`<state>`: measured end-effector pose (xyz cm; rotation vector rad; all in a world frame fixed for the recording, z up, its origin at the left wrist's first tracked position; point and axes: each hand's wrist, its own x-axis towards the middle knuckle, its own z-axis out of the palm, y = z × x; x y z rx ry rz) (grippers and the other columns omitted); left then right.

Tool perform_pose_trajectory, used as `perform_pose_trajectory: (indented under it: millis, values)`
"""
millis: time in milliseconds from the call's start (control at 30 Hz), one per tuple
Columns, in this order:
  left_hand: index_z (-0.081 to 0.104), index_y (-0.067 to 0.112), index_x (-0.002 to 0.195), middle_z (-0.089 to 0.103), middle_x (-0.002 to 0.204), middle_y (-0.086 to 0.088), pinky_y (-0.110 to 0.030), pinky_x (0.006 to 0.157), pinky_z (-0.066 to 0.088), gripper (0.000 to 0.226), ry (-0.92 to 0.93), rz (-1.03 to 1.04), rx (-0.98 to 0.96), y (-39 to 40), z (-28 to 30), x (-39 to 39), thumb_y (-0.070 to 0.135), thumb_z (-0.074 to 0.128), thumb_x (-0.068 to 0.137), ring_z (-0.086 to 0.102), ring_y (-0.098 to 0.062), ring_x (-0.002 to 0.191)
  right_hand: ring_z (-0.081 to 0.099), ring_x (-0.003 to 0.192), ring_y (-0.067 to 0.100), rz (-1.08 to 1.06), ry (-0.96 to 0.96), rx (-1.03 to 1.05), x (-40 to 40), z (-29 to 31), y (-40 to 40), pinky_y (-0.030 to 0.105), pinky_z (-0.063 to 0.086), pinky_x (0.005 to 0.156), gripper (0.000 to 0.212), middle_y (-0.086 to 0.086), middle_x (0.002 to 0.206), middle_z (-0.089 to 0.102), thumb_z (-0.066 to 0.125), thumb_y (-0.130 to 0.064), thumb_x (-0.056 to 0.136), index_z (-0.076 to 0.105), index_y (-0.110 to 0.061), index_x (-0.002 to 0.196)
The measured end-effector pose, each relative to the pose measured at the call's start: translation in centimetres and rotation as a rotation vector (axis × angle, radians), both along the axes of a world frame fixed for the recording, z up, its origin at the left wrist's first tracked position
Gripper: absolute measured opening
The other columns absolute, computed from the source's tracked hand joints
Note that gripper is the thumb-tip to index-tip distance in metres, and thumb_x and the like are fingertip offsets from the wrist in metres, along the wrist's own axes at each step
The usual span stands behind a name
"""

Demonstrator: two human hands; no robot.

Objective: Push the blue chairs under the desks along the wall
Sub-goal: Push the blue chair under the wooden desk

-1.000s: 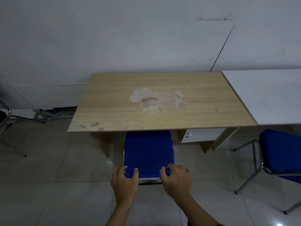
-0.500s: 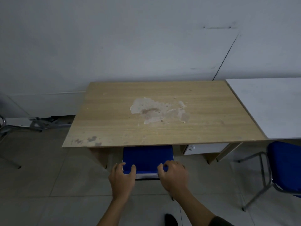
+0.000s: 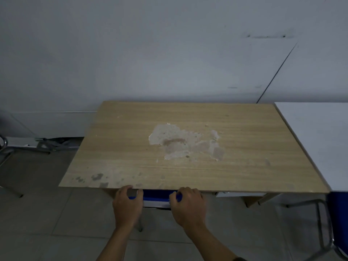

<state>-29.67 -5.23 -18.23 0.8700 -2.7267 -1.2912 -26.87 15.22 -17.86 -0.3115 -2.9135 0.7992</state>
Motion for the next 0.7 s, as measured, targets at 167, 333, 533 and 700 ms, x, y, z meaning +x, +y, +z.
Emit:
perform_pose_trajectory:
  millis: [167,333,533,700]
  values:
    - [0.074,0.021,0.096,0.072,0.111,-0.007,-0.047,0.089,0.060,0.012,0.027,0.025,-0.030,0.2,-0.3,-0.1,0.033,0.075,0.094,0.068,-0.029,0.096,0.060,0.078,0.016,0.011,-0.036,-0.016,0.0,0.4,0.2,0.038,0.051,0.080,0.041,-0.010,0.076,0.069,0.044,-0.056,0.088,0.072,-0.028,0.077]
    - [0.077,0.027,0.089,0.074,0.108,-0.001,-0.037,0.081,0.056,0.027,-0.010,-0.143,-0.223,0.1,1.1,1.2,0.052,0.069,0.095,0.068,-0.024,0.092,0.061,0.092,0.019,0.106,-0.275,-0.028,0.0,1.9,0.4,0.044,0.045,0.098,0.049,-0.006,0.089,0.071,0.038,-0.060,0.095,0.072,-0.026,0.089]
    - [0.068,0.045,0.079,0.075,0.107,0.007,-0.053,0.105,0.052,0.034,-0.107,-0.429,-0.495,2.2,1.3,2.7,0.073,0.053,0.091,0.067,-0.023,0.111,0.056,0.072,0.019,0.178,-0.462,-0.247,1.3,5.1,2.4,0.039,0.048,0.082,0.036,-0.003,0.074,0.060,0.050,-0.047,0.105,0.059,-0.026,0.077]
    - [0.066,0.044,0.090,0.063,0.097,0.016,-0.056,0.125,0.022,0.034,-0.270,-0.684,-0.443,9.7,3.7,1.3,0.069,0.046,0.100,0.057,-0.010,0.092,0.059,0.078,0.032,0.082,-0.412,-0.360,3.5,6.4,7.0,0.040,0.045,0.067,0.026,0.015,0.098,0.069,0.054,-0.034,0.102,0.069,-0.013,0.099]
